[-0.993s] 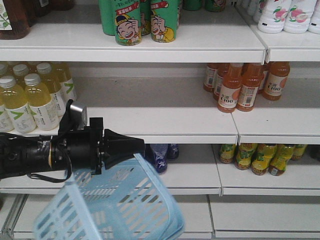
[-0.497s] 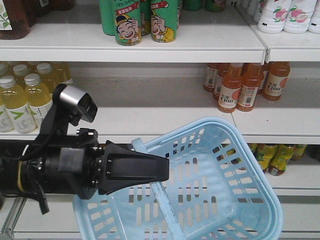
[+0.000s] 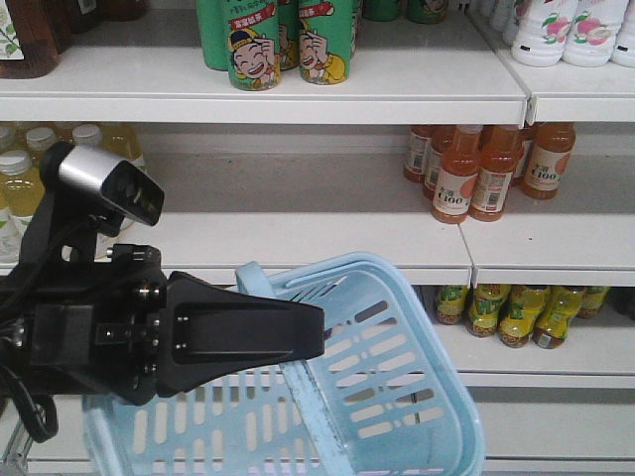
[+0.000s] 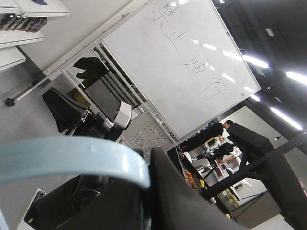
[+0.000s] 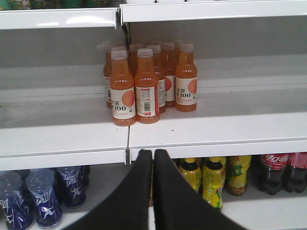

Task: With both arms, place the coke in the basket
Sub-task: 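Lift the light-blue basket off the shelf with the left gripper, then turn the base away from the shelf holding the basket in the left gripper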

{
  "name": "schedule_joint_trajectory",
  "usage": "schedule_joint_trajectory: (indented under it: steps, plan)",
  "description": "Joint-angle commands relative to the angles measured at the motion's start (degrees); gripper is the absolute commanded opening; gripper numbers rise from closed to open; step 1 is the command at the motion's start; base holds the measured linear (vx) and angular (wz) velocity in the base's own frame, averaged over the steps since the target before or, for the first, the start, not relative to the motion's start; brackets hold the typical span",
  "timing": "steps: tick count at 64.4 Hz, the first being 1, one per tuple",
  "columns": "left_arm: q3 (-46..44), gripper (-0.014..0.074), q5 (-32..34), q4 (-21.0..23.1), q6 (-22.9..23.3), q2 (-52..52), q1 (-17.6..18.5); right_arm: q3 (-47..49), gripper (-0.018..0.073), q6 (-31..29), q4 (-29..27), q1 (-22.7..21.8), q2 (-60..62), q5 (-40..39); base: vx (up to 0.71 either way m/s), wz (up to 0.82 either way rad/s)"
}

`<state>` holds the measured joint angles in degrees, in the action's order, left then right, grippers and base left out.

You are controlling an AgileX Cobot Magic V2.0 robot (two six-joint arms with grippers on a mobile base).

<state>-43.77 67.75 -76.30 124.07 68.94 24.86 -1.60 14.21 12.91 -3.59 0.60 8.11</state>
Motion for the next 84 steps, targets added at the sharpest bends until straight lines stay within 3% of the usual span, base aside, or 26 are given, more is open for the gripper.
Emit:
schedule_joint_trajectory:
  steps: [1,84]
  plan:
    - [-1.43,-0.0006,10.97,4.27,-0.17,-1.46,0.27,-0.39,-0.0005,-0.23,0.42,-0.32,0.77,-4.09,0.00,0.00]
    - [-1.43,-0.0006,10.97,4.08,-0.17,-1.46,0.27,-0.39,-0.0005,-0.23,0.42,-0.32,0.77,-4.09,-0.01,-0.06]
